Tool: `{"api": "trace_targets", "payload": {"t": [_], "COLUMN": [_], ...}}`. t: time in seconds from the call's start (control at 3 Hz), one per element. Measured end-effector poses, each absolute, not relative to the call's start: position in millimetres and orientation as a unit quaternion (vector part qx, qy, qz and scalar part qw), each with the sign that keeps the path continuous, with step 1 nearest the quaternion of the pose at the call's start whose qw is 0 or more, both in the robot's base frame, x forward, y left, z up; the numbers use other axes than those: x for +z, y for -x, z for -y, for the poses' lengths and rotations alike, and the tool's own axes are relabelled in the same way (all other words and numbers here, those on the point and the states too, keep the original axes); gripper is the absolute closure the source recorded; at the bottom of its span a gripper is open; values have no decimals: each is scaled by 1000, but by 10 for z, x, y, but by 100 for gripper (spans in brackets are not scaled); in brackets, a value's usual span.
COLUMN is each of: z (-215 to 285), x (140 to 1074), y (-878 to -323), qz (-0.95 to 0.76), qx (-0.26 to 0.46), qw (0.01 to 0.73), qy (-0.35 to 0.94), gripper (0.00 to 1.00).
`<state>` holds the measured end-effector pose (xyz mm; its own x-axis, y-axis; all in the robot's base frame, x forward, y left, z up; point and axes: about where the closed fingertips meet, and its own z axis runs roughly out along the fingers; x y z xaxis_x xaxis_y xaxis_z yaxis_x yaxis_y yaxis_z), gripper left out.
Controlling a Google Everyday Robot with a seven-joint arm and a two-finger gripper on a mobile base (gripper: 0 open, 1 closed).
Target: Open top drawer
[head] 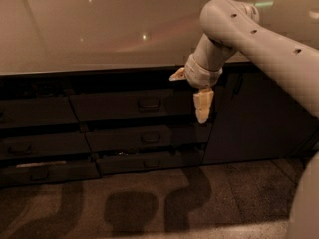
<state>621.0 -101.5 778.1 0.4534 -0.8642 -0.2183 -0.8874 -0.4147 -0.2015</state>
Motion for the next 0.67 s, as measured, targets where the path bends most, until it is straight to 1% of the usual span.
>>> {"api": "trace_targets", "payload": {"t": [0.33,0.67], "z": [1007,1000], "x": [7747,7530], "y": [-6189,-6199], "qz": [-512,-485], "qx": [-8,-75], "qw": [141,143], "qy": [847,859], "gripper": [0,0]}}
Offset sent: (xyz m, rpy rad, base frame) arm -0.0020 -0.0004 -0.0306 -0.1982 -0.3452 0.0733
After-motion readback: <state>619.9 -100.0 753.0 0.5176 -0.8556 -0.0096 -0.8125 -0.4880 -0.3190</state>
